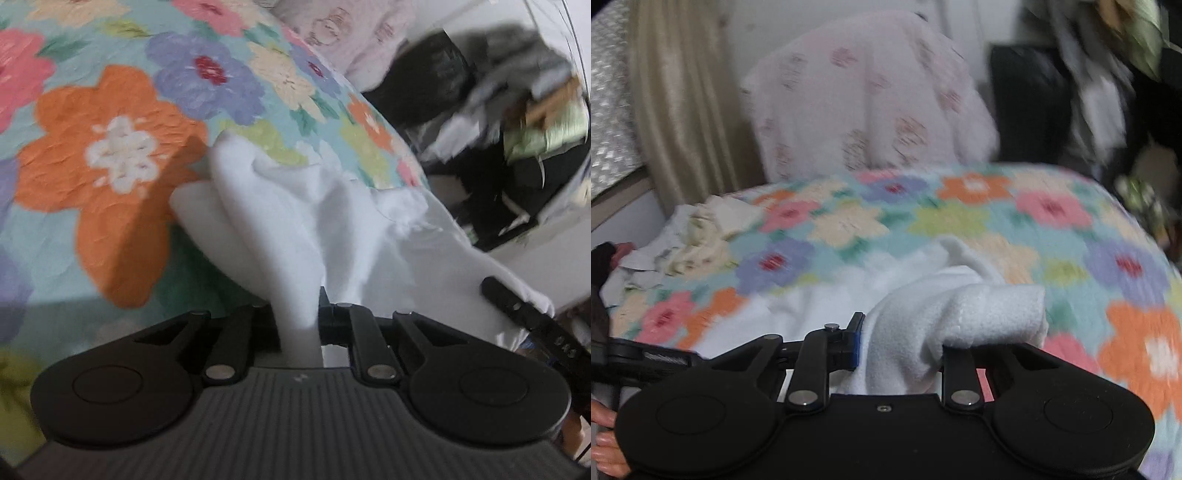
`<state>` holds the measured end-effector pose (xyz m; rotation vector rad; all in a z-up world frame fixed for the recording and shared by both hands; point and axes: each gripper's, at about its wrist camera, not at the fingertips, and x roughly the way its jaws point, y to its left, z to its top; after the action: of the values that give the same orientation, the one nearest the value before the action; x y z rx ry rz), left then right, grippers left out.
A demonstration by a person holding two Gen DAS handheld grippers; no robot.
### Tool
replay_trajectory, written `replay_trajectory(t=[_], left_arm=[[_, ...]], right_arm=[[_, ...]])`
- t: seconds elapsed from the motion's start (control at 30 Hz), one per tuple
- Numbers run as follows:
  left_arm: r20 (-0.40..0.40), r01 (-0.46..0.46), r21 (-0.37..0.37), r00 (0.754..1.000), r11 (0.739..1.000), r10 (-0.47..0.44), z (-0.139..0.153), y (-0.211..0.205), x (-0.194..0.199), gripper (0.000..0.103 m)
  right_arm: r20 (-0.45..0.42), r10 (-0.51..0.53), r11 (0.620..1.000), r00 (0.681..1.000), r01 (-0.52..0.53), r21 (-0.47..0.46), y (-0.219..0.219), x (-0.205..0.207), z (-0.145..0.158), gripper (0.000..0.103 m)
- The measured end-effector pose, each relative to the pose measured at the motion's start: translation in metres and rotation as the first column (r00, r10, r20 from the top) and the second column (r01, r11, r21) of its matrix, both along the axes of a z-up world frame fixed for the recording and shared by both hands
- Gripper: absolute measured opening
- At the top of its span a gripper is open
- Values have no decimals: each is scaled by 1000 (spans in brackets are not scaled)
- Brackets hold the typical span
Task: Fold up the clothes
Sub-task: 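Carry the folded shirt with both grippers toward the pillow by the wall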
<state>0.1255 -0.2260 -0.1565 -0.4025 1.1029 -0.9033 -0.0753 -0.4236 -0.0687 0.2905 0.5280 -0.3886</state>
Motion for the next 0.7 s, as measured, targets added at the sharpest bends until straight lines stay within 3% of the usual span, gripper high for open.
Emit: replay_trajectory(t=[0.13,0.23,0.33,0.4,0.5,0.7], left_arm=[[-7,-74,-55,997,996,74,22,45,7,11],[39,-148,-72,988,986,151,51,85,12,11],[112,-241,-74,962,968,248,81,132,13,11],[136,-324,-93,933,941,334,96,175,16,11],[193,-462,-106,859,880,474,111,239,20,12],[325,-718,-76,638,692,698,134,350,35,12]], right_arm=[[19,110,992,994,-109,-69,29,23,41,28],[17,220,970,975,-217,-107,55,48,66,27],[18,324,938,946,-319,-133,84,78,88,27],[25,394,912,919,-387,-138,106,102,98,27],[39,497,863,867,-489,-129,142,141,106,27],[53,693,719,719,-682,-136,242,236,98,26]])
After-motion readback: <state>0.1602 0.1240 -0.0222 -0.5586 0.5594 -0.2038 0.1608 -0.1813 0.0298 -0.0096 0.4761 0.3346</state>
